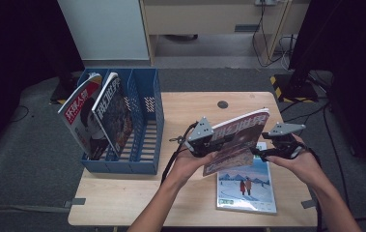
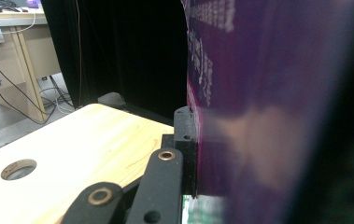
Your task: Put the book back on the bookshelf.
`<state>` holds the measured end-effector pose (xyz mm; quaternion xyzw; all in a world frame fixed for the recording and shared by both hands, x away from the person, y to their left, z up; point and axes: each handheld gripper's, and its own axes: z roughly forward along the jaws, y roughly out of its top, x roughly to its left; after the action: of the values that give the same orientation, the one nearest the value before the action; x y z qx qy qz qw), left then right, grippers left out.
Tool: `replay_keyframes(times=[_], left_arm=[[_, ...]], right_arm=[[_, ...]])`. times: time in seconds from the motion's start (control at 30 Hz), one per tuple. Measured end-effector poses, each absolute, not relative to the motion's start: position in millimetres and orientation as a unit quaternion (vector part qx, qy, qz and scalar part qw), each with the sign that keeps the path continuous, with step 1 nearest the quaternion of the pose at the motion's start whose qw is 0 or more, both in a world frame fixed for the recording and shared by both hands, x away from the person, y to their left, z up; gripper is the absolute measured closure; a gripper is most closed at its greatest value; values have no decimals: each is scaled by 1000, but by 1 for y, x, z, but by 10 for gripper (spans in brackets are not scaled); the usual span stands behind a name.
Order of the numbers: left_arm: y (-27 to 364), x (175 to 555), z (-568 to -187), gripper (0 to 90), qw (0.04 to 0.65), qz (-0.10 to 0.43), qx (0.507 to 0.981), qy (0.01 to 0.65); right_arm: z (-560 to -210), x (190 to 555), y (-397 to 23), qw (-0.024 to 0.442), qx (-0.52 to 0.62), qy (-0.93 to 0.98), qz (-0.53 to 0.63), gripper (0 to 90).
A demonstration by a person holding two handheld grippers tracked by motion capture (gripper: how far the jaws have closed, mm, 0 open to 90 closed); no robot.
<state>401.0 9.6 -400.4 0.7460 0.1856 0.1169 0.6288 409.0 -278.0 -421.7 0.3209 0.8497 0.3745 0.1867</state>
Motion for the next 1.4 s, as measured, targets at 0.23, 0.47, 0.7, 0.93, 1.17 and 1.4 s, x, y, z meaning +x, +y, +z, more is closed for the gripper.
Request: replay_keyframes(times=[0.23, 0.47, 0.7, 0.93, 1.17, 1.4], left_arm=[[9, 402, -400, 839, 628, 119, 746, 188], [9, 401, -401, 840, 628, 126, 746, 185], [9, 401, -401, 839, 629, 123, 745, 186], [10, 401, -401, 838, 630, 122, 743, 191], [12, 400, -402, 839, 633, 121, 740, 194], [15, 399, -402, 839, 638, 122, 733, 202]], right_arm=[[-437, 406, -279, 178, 331, 851, 368, 190], [-459, 401, -279, 168, 340, 848, 370, 189], [-474, 397, -282, 163, 355, 838, 381, 189], [-492, 391, -288, 156, 378, 824, 392, 198], [-499, 383, -292, 157, 387, 825, 381, 208], [-501, 376, -295, 156, 401, 817, 384, 220]])
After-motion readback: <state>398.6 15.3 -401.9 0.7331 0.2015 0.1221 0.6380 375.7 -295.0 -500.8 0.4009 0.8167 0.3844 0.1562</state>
